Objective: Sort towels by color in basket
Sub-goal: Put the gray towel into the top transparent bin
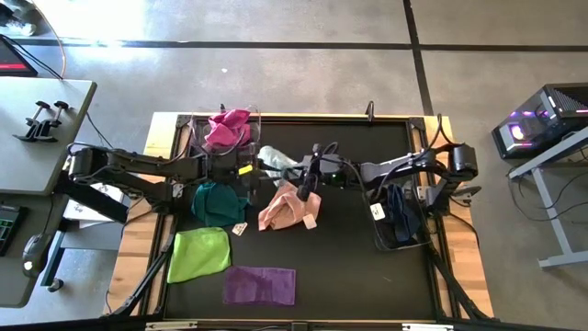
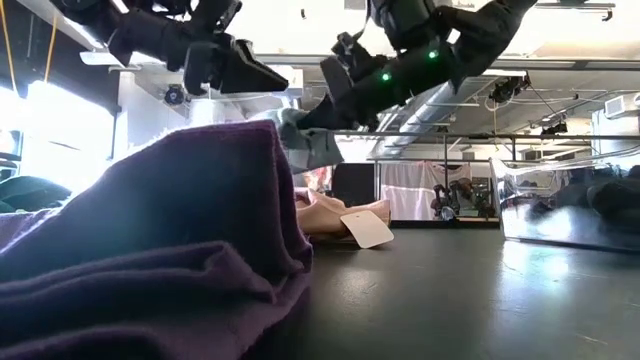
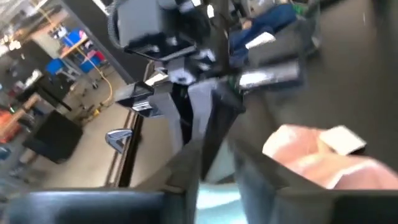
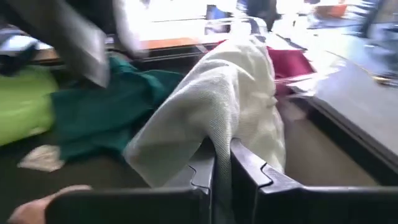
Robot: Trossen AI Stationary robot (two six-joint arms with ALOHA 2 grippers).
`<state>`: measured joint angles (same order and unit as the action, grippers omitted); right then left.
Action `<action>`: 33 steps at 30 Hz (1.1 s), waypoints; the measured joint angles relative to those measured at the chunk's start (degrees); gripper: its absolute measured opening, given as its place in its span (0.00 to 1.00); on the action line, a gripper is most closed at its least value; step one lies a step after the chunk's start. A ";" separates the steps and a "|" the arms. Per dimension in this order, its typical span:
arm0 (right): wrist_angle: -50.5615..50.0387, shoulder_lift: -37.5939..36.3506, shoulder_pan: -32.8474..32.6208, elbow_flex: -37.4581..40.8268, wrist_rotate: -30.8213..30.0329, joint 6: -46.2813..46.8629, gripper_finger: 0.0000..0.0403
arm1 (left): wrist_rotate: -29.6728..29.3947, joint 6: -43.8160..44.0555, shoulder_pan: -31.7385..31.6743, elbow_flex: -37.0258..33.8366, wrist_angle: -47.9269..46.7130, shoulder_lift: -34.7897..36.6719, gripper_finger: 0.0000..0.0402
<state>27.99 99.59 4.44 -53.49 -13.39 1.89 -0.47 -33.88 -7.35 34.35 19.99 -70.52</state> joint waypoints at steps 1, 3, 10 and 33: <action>1.15 -0.02 -0.08 0.00 1.98 -0.26 0.04 | -0.02 -1.49 -0.02 0.00 -0.02 -0.18 0.27; 3.05 -0.17 -0.13 0.00 5.86 -0.42 0.03 | -0.07 -4.48 -0.02 -0.02 -0.09 -0.70 0.36; 6.98 -0.18 -0.04 -0.03 13.17 -0.42 0.04 | -3.98 -10.77 -0.02 -0.02 -0.73 -3.34 0.59; 0.35 -2.70 1.17 -0.13 9.84 5.29 0.26 | -23.41 2.69 5.41 -0.02 -15.21 4.33 0.04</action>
<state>28.35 96.89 5.61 -53.63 -3.55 7.17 -23.89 -31.20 -1.94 34.33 4.78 -66.19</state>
